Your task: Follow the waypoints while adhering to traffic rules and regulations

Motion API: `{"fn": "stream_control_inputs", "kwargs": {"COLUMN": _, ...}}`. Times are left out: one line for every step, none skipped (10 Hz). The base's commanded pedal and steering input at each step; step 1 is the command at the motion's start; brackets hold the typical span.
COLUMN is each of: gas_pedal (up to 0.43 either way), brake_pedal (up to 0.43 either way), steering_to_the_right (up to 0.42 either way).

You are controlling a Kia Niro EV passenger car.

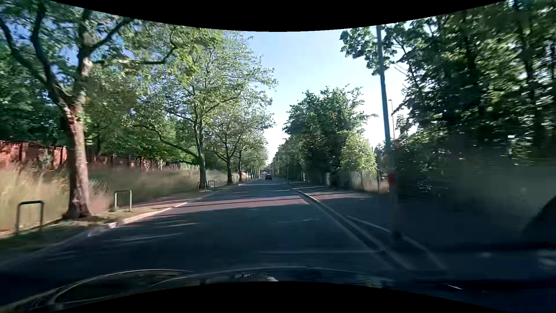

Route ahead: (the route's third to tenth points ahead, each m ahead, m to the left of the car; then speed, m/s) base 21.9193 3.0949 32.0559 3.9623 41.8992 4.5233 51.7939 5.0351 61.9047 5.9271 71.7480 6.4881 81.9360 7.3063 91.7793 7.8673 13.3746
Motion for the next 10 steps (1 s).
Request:
{"fn": "stream_control_inputs", "kwargs": {"gas_pedal": 0.118, "brake_pedal": 0.000, "steering_to_the_right": -0.019}}
{"fn": "stream_control_inputs", "kwargs": {"gas_pedal": 0.118, "brake_pedal": 0.000, "steering_to_the_right": -0.019}}
{"fn": "stream_control_inputs", "kwargs": {"gas_pedal": 0.118, "brake_pedal": 0.000, "steering_to_the_right": -0.018}}
{"fn": "stream_control_inputs", "kwargs": {"gas_pedal": 0.118, "brake_pedal": 0.000, "steering_to_the_right": -0.018}}
{"fn": "stream_control_inputs", "kwargs": {"gas_pedal": 0.118, "brake_pedal": 0.000, "steering_to_the_right": -0.018}}
{"fn": "stream_control_inputs", "kwargs": {"gas_pedal": 0.118, "brake_pedal": 0.000, "steering_to_the_right": -0.018}}
{"fn": "stream_control_inputs", "kwargs": {"gas_pedal": 0.118, "brake_pedal": 0.000, "steering_to_the_right": -0.018}}
{"fn": "stream_control_inputs", "kwargs": {"gas_pedal": 0.118, "brake_pedal": 0.000, "steering_to_the_right": -0.017}}
{"fn": "stream_control_inputs", "kwargs": {"gas_pedal": 0.118, "brake_pedal": 0.000, "steering_to_the_right": -0.016}}
{"fn": "stream_control_inputs", "kwargs": {"gas_pedal": 0.118, "brake_pedal": 0.000, "steering_to_the_right": -0.015}}
